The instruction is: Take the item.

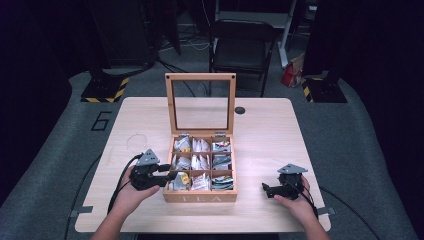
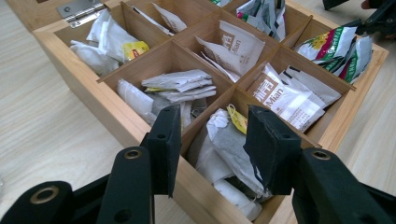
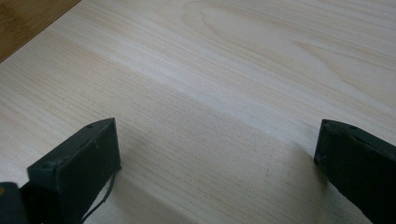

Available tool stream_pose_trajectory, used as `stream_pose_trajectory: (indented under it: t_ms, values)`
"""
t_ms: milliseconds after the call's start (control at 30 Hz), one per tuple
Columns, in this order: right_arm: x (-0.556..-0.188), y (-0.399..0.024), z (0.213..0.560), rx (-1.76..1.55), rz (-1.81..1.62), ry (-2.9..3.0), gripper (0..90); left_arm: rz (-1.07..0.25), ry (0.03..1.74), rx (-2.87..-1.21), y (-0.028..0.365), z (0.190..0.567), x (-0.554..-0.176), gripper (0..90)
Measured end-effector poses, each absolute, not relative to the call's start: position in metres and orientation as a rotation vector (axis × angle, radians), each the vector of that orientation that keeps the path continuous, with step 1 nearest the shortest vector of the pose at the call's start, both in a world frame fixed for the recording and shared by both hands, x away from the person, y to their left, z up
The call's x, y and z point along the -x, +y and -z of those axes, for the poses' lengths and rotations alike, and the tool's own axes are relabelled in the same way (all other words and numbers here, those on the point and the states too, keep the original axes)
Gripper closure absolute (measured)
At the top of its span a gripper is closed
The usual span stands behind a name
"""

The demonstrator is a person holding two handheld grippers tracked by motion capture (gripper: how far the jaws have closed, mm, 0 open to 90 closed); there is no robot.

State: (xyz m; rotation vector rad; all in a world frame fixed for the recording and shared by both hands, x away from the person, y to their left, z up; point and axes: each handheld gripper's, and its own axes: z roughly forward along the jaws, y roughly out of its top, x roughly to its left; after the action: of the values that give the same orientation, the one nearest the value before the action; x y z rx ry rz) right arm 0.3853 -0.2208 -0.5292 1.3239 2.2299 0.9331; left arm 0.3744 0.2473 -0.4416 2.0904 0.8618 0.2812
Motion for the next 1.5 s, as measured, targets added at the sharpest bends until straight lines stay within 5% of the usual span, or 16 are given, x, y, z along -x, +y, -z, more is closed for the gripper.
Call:
stream_pose_trajectory:
  t_ms: [1067,1500]
  values:
    - [-0.385,-0.221,0.529,-1.323,-0.933,2.231,0.0,-0.228,0.863,-2.117,0.229,0.456,-0.378,54.7]
    - [-0.386,-0.221,0.529,-1.314,-0.934,2.234,0.0,-0.140,0.893,-2.081,0.232,0.452,-0.383,66.8]
